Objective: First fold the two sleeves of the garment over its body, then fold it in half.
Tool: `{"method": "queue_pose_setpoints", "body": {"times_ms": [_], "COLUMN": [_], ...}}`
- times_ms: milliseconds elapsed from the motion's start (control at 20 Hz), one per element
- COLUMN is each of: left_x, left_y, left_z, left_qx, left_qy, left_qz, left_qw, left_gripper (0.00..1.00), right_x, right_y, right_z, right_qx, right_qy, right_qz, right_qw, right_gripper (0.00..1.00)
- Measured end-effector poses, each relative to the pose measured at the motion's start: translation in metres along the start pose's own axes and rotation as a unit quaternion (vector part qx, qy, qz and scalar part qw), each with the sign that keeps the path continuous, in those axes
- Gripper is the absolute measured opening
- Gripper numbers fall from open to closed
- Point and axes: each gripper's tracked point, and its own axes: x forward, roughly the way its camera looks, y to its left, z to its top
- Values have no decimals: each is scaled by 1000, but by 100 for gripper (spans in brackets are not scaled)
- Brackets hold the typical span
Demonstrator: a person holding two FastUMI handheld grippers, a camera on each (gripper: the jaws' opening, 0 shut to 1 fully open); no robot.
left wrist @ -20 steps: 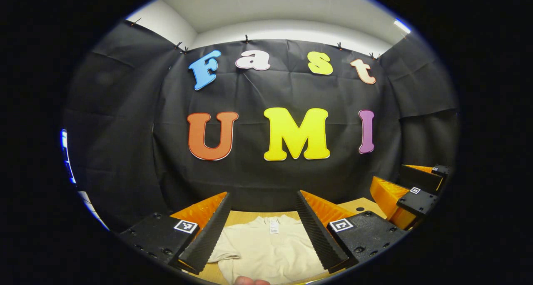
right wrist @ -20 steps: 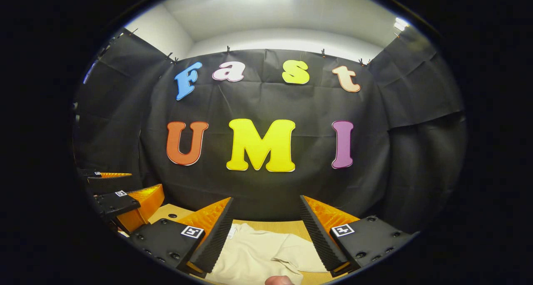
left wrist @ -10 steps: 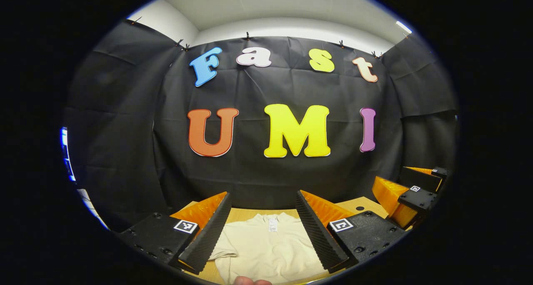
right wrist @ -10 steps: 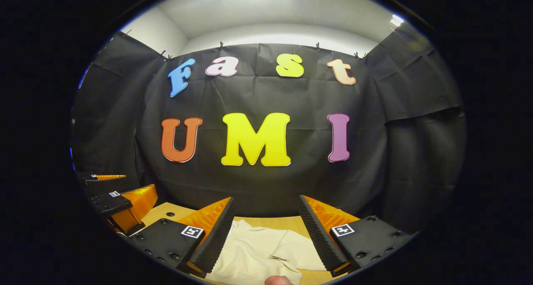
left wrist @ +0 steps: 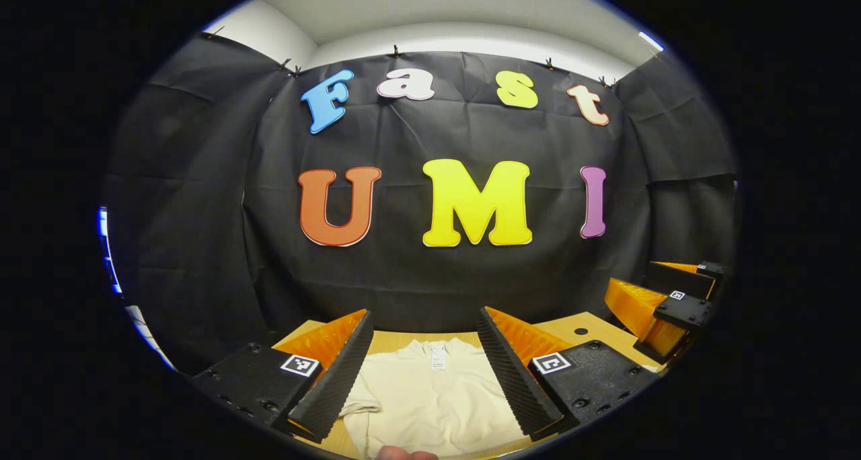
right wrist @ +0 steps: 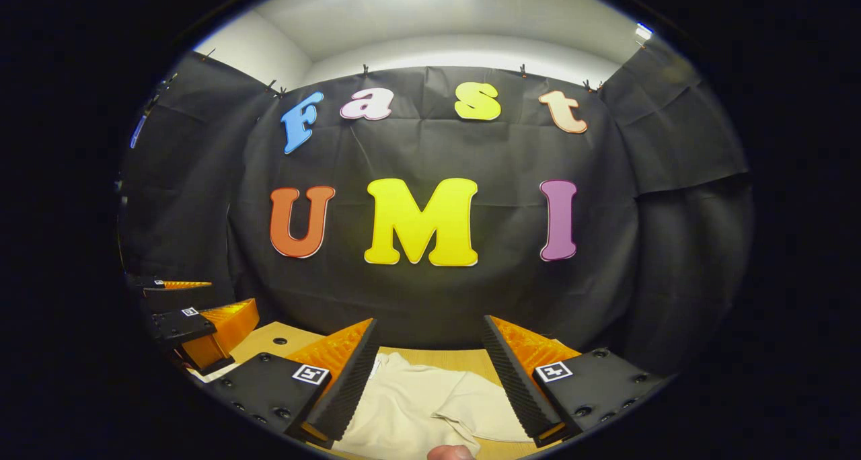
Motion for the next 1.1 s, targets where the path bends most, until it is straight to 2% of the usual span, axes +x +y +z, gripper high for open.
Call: {"method": "queue_pose_setpoints", "body": {"times_ms": [150, 350, 700, 900, 1100], "left_x": [4, 3, 3, 7, 12], "left_y": [-16, -42, -99, -121, -132], "left_z": [-13, -30, -58, -63, -71], "left_qx": [-2, 9, 14, 19, 28], "left_qy": [13, 29, 65, 79, 95], "left_qz": [-14, -45, -102, -119, -127], "left_qw": [1000, 999, 993, 990, 987], "left_gripper": [99, 99, 99, 99, 99], "right_x": [-1, -10, -44, -60, -73], "right_y": [-14, -64, -186, -242, -283], "right_z": [-13, -52, -114, -167, -226], "right_qx": [9, -21, -54, -51, -40], "right_qy": [18, 77, 167, 243, 332], "right_qz": [14, 22, -23, -42, -42], "right_qw": [1000, 997, 984, 968, 942], "right_gripper": [95, 95, 94, 94, 94]}}
